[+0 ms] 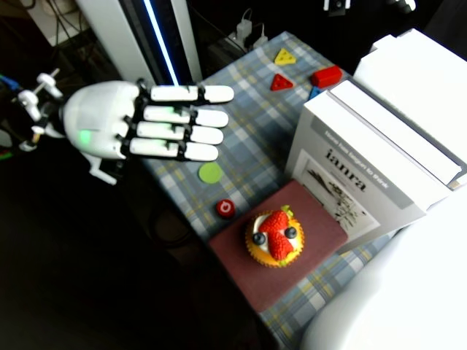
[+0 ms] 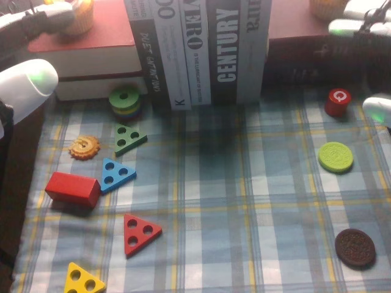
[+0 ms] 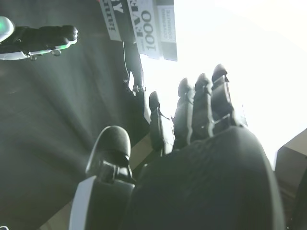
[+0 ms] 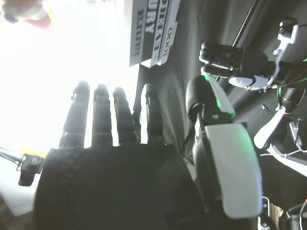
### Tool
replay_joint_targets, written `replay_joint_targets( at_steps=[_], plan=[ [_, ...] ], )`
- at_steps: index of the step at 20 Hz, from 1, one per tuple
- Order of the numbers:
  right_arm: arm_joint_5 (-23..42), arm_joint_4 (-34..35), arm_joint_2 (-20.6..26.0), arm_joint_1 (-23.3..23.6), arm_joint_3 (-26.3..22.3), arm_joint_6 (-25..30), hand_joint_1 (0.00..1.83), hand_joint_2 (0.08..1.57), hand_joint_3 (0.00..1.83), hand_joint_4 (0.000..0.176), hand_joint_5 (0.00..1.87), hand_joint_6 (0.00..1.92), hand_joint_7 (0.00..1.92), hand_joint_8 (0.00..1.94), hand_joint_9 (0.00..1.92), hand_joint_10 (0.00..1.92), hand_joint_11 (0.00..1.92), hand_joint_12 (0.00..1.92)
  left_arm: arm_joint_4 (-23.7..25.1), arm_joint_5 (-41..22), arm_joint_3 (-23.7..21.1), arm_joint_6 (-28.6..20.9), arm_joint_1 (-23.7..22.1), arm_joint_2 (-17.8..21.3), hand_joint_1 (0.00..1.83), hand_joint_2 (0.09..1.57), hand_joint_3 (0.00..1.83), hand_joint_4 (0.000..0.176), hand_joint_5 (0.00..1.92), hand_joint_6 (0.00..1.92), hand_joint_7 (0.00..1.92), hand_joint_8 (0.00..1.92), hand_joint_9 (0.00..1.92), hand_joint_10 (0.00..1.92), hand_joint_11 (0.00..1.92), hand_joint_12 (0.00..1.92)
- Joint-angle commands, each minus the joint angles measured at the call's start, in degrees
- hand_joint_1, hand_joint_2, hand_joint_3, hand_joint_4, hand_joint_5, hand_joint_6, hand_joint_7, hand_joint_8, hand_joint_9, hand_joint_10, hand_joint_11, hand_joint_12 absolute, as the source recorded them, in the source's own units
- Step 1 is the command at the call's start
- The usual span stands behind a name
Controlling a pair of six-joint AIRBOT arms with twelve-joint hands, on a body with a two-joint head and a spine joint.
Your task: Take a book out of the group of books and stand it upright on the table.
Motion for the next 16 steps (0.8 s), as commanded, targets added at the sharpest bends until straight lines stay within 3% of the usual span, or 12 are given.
replay_joint_targets(
  at_steps=[1, 3, 4, 6, 7, 8, 9, 10, 11, 12, 13, 16],
  plan=[
    [6.7, 1.1, 0.1, 1.3, 0.4, -0.1, 0.37, 1.32, 0.01, 0.000, 0.50, 0.01, 0.42, 0.00, 0.37, 0.01, 0.11, 0.61, 0.5, -6.9, 0.2, -0.4, -0.5, 0.2, 0.14, 1.41, 0.01, 0.099, 0.41, 0.00, 0.28, 0.00, 0.24, 0.01, 0.00, 0.43],
    [6.5, 0.7, -0.6, 3.9, 0.7, -2.1, 0.33, 1.32, 0.00, 0.024, 0.48, 0.00, 0.40, 0.00, 0.36, 0.00, 0.10, 0.60, 0.4, -6.8, 0.3, -0.4, -0.5, 0.1, 0.14, 1.41, 0.00, 0.108, 0.40, 0.00, 0.27, 0.00, 0.24, 0.00, 0.00, 0.43],
    [5.6, 0.0, -1.3, 7.4, 0.8, -4.9, 0.24, 1.31, 0.00, 0.054, 0.44, 0.00, 0.35, 0.00, 0.32, 0.00, 0.07, 0.59, 0.3, -6.7, 0.3, -0.4, -0.5, 0.0, 0.15, 1.42, 0.00, 0.107, 0.41, 0.00, 0.27, 0.00, 0.24, 0.00, 0.00, 0.38],
    [4.6, -0.9, -2.3, 10.8, 1.8, -5.7, 0.22, 1.32, 0.00, 0.063, 0.43, 0.00, 0.34, 0.00, 0.27, 0.00, 0.02, 0.57, 0.2, -6.6, 0.3, -0.4, -0.5, -0.1, 0.17, 1.42, 0.00, 0.108, 0.41, 0.00, 0.28, 0.00, 0.24, 0.00, 0.00, 0.39],
    [3.7, -1.6, -3.2, 13.2, 2.8, -5.6, 0.19, 1.33, 0.01, 0.053, 0.41, 0.00, 0.30, 0.00, 0.22, 0.00, 0.00, 0.47, 0.2, -6.6, 0.4, -0.4, -0.5, -0.3, 0.16, 1.42, 0.00, 0.113, 0.40, 0.00, 0.28, 0.00, 0.24, 0.00, 0.00, 0.39],
    [2.1, -2.3, -4.1, 15.7, 3.8, -5.6, 0.10, 1.32, 0.00, 0.080, 0.35, 0.00, 0.25, 0.00, 0.17, 0.00, 0.00, 0.39, 0.2, -6.6, 0.4, -0.4, -0.5, -0.3, 0.12, 1.42, 0.00, 0.122, 0.38, 0.00, 0.27, 0.00, 0.24, 0.00, 0.00, 0.39],
    [0.8, -3.0, -4.7, 17.4, 4.5, -5.6, 0.03, 1.31, 0.00, 0.095, 0.32, 0.00, 0.22, 0.00, 0.14, 0.00, 0.00, 0.33, 0.2, -6.5, 0.5, -0.4, -0.5, -0.4, 0.13, 1.41, 0.00, 0.122, 0.39, 0.00, 0.29, 0.00, 0.25, 0.00, 0.00, 0.43],
    [-2.1, -4.4, -5.7, 20.2, 5.8, -5.6, 0.01, 1.26, 0.00, 0.126, 0.31, 0.00, 0.16, 0.00, 0.08, 0.00, 0.00, 0.24, 0.2, -6.5, 0.5, -0.4, -0.5, -0.4, 0.12, 1.41, 0.00, 0.123, 0.39, 0.00, 0.29, 0.00, 0.25, 0.00, 0.00, 0.44],
    [-4.3, -5.7, -6.4, 22.3, 6.7, -5.6, 0.00, 1.22, 0.00, 0.139, 0.29, 0.00, 0.10, 0.01, 0.01, 0.00, 0.00, 0.12, 0.2, -6.4, 0.5, -0.4, -0.5, -0.4, 0.13, 1.41, 0.00, 0.128, 0.38, 0.00, 0.29, 0.00, 0.26, 0.00, 0.00, 0.43],
    [-7.5, -7.5, -7.4, 24.9, 7.8, -5.6, 0.00, 1.19, 0.00, 0.163, 0.28, 0.00, 0.06, 0.00, 0.00, 0.00, 0.00, 0.10, 0.2, -6.3, 0.6, -0.4, -0.5, -0.4, 0.12, 1.41, 0.00, 0.132, 0.38, 0.00, 0.28, 0.00, 0.25, 0.00, 0.00, 0.41],
    [-9.1, -8.6, -8.1, 26.3, 8.4, -5.6, 0.00, 1.17, 0.00, 0.173, 0.27, 0.00, 0.03, 0.00, 0.00, 0.00, 0.03, 0.12, 0.2, -6.2, 0.6, -0.4, -0.5, -0.5, 0.11, 1.41, 0.00, 0.140, 0.37, 0.00, 0.27, 0.00, 0.24, 0.00, 0.00, 0.37],
    [-15.1, -12.0, -10.4, 30.7, 10.7, -5.6, 0.00, 1.15, 0.00, 0.176, 0.29, 0.00, 0.04, 0.00, 0.11, 0.01, 0.00, 0.75, 0.2, -5.9, 0.7, -0.4, -0.5, -0.7, 0.11, 1.41, 0.00, 0.139, 0.37, 0.00, 0.28, 0.01, 0.24, 0.00, 0.01, 0.37]
  ],
)
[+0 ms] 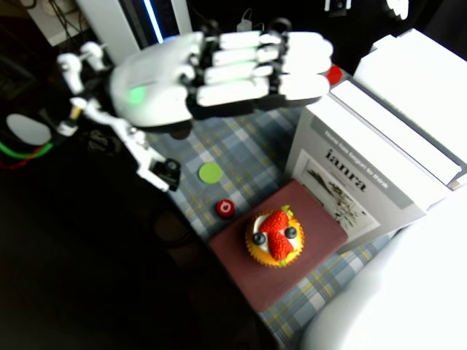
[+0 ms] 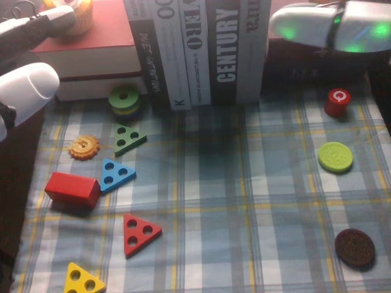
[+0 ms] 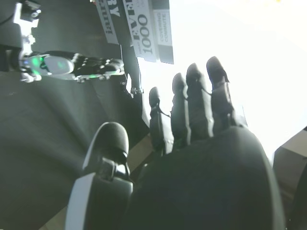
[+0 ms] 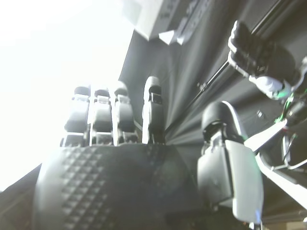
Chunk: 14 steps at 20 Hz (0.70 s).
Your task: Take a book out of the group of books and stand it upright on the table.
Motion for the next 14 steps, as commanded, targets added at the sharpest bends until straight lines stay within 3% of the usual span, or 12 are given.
replay_joint_targets(
  at_steps=[1, 2, 5, 6, 8, 9, 10, 12, 13, 14],
  plan=[
    [3.8, 1.3, -0.2, 1.5, 0.6, 0.2, 0.00, 1.15, 0.00, 0.176, 0.29, 0.00, 0.03, 0.00, 0.10, 0.00, 0.00, 0.80, 0.4, -6.8, 0.3, -0.4, -0.5, -0.1, 0.14, 1.42, 0.00, 0.141, 0.36, 0.00, 0.28, 0.00, 0.25, 0.00, 0.00, 0.38],
    [2.3, 0.3, -0.8, 2.6, 1.2, 0.2, 0.00, 1.13, 0.00, 0.176, 0.29, 0.00, 0.04, 0.00, 0.10, 0.00, 0.00, 0.79, 0.4, -6.8, 0.3, -0.4, -0.5, -0.2, 0.15, 1.42, 0.00, 0.142, 0.35, 0.00, 0.27, 0.00, 0.26, 0.00, 0.00, 0.39],
    [-1.9, -2.2, -2.0, 5.3, 2.4, -0.1, 0.00, 1.14, 0.00, 0.176, 0.28, 0.00, 0.03, 0.00, 0.05, 0.01, 0.00, 0.42, 0.5, -6.8, 0.4, -0.4, -0.5, -0.3, 0.16, 1.43, 0.00, 0.141, 0.34, 0.00, 0.26, 0.00, 0.25, 0.00, 0.00, 0.31],
    [-2.9, -2.7, -2.1, 5.8, 2.5, -0.5, 0.00, 1.15, 0.00, 0.176, 0.26, 0.00, 0.02, 0.00, 0.03, 0.01, 0.00, 0.30, 0.5, -6.8, 0.4, -0.4, -0.5, -0.3, 0.16, 1.43, 0.00, 0.125, 0.34, 0.00, 0.26, 0.00, 0.24, 0.00, 0.00, 0.30],
    [-5.3, -3.1, -2.1, 6.5, 2.2, -3.2, 0.00, 1.18, 0.00, 0.176, 0.24, 0.01, 0.02, 0.00, 0.00, 0.00, 0.00, 0.03, 0.5, -6.8, 0.4, -0.4, -0.5, -0.3, 0.07, 1.43, 0.00, 0.138, 0.32, 0.00, 0.25, 0.00, 0.22, 0.00, 0.00, 0.26],
    [-6.2, -3.6, -2.0, 6.6, 2.0, -3.9, 0.00, 1.18, 0.00, 0.176, 0.25, 0.01, 0.02, 0.00, 0.00, 0.00, 0.00, 0.00, 0.5, -6.8, 0.4, -0.4, -0.5, -0.3, 0.08, 1.42, 0.00, 0.143, 0.32, 0.00, 0.25, 0.00, 0.22, 0.00, 0.00, 0.25],
    [-7.3, -4.5, -2.0, 6.6, 1.8, -3.9, 0.00, 1.18, 0.00, 0.176, 0.26, 0.01, 0.03, 0.01, 0.00, 0.00, 0.00, 0.00, 0.4, -6.8, 0.4, -0.4, -0.5, -0.3, 0.10, 1.42, 0.00, 0.135, 0.33, 0.00, 0.27, 0.00, 0.23, 0.00, 0.00, 0.25],
    [-8.2, -5.5, -1.9, 6.6, 1.5, -3.9, 0.00, 1.18, 0.00, 0.176, 0.26, 0.01, 0.02, 0.00, 0.00, 0.00, 0.00, 0.00, 0.4, -6.8, 0.3, -0.4, -0.5, -0.3, 0.10, 1.42, 0.00, 0.136, 0.32, 0.00, 0.27, 0.00, 0.22, 0.00, 0.00, 0.25],
    [-8.8, -6.0, -1.9, 6.6, 1.3, -3.9, 0.00, 1.18, 0.00, 0.176, 0.28, 0.02, 0.03, 0.00, 0.00, 0.00, 0.00, 0.00, 0.4, -6.9, 0.3, -0.4, -0.5, -0.4, 0.09, 1.42, 0.00, 0.124, 0.32, 0.00, 0.27, 0.00, 0.22, 0.00, 0.01, 0.25],
    [-9.1, -6.4, -1.8, 6.6, 1.0, -3.9, 0.00, 1.17, 0.00, 0.176, 0.28, 0.02, 0.03, 0.00, 0.00, 0.00, 0.00, 0.00, 0.4, -6.9, 0.3, -0.4, -0.5, -0.4, 0.09, 1.42, 0.00, 0.133, 0.32, 0.00, 0.27, 0.00, 0.22, 0.00, 0.02, 0.25]
  ],
)
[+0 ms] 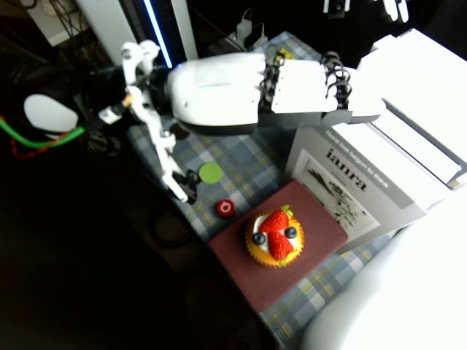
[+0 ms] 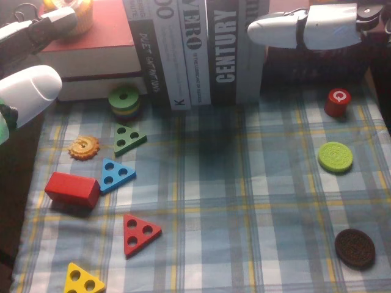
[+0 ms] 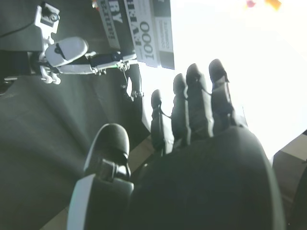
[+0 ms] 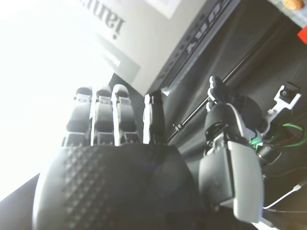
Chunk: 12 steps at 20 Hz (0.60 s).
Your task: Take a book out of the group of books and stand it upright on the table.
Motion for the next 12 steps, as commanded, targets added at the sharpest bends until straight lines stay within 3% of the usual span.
replay_joint_targets(
  at_steps=[1, 4, 7, 12],
  plan=[
    [4.0, 0.3, 0.2, 0.7, -0.5, -0.2, 0.00, 1.17, 0.00, 0.176, 0.30, 0.02, 0.03, 0.00, 0.00, 0.00, 0.00, 0.00, 0.3, -7.5, 0.0, -0.4, -0.5, -0.1, 0.09, 1.42, 0.00, 0.129, 0.32, 0.00, 0.26, 0.00, 0.22, 0.00, 0.01, 0.25],
    [3.8, -1.1, 1.8, 0.6, -3.0, -0.2, 0.00, 1.15, 0.00, 0.176, 0.31, 0.02, 0.05, 0.01, 0.00, 0.00, 0.00, 0.00, 0.2, -7.6, -0.1, -0.4, -0.5, -0.1, 0.12, 1.43, 0.00, 0.122, 0.33, 0.00, 0.26, 0.00, 0.24, 0.00, 0.02, 0.24],
    [4.5, -2.7, 4.7, -0.4, -6.6, -0.2, 0.00, 1.16, 0.00, 0.176, 0.33, 0.02, 0.03, 0.00, 0.00, 0.00, 0.00, 0.00, -0.1, -8.2, -0.5, -0.4, -0.2, -0.1, 0.20, 1.43, 0.00, 0.134, 0.34, 0.00, 0.27, 0.00, 0.26, 0.00, 0.03, 0.24],
    [10.1, -2.3, 9.0, -4.8, -10.9, -0.2, 0.00, 1.15, 0.00, 0.176, 0.38, 0.01, 0.08, 0.01, 0.00, 0.00, 0.00, 0.00, -0.6, -8.7, -0.7, -0.4, 0.0, -0.2, 0.23, 1.42, 0.00, 0.133, 0.34, 0.00, 0.28, 0.00, 0.25, 0.00, 0.00, 0.24]
  ],
)
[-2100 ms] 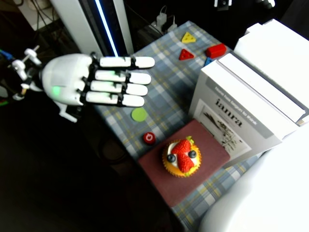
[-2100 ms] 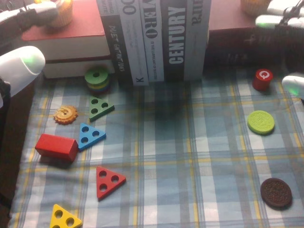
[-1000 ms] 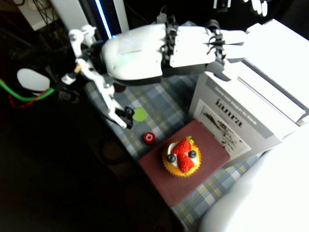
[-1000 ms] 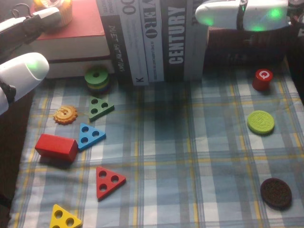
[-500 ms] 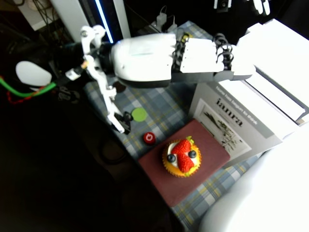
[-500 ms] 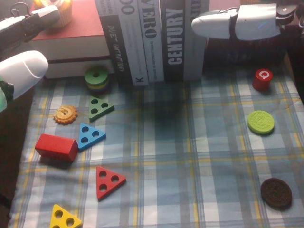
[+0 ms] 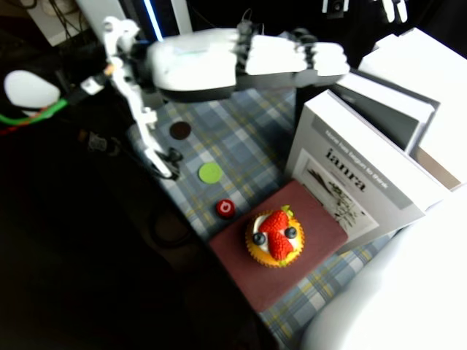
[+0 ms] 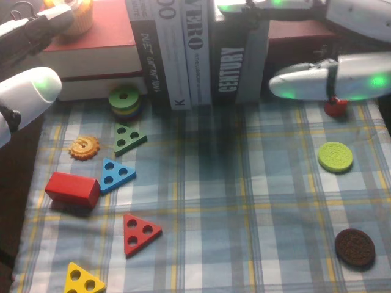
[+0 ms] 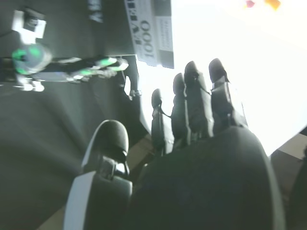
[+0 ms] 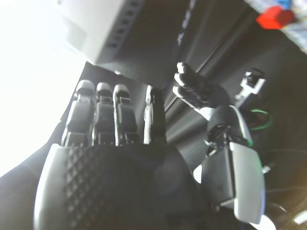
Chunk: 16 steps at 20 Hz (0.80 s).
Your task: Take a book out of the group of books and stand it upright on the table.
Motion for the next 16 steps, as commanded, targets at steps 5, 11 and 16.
replay_joint_targets(
  at_steps=[5, 11, 16],
  plan=[
    [11.5, 1.2, 0.9, -3.4, -2.0, 2.8, 0.00, 1.20, 0.01, 0.176, 0.39, 0.00, 0.04, 0.00, 0.00, 0.00, 0.00, 0.00, 0.2, -7.2, 0.0, -0.4, -0.2, -0.2, 0.24, 1.41, 0.00, 0.122, 0.37, 0.01, 0.30, 0.00, 0.26, 0.01, 0.03, 0.19],
    [15.7, -3.6, 1.1, -6.2, -2.8, 11.4, 0.16, 1.24, 0.00, 0.176, 0.43, 0.01, 0.00, 0.00, 0.00, 0.00, 0.00, 0.00, -0.1, -7.1, 0.0, -0.4, -0.2, -0.2, 0.21, 1.42, 0.00, 0.139, 0.36, 0.00, 0.30, 0.00, 0.27, 0.00, 0.06, 0.19],
    [23.9, -4.0, 1.6, -11.6, -4.8, 13.2, 0.52, 1.19, 0.00, 0.096, 0.51, 0.00, 0.23, 0.02, 0.06, 0.01, 0.00, 0.00, -0.2, -7.1, -0.1, -0.4, -0.2, -0.6, 0.22, 1.42, 0.00, 0.156, 0.38, 0.01, 0.32, 0.00, 0.35, 0.01, 0.11, 0.21]
  ],
)
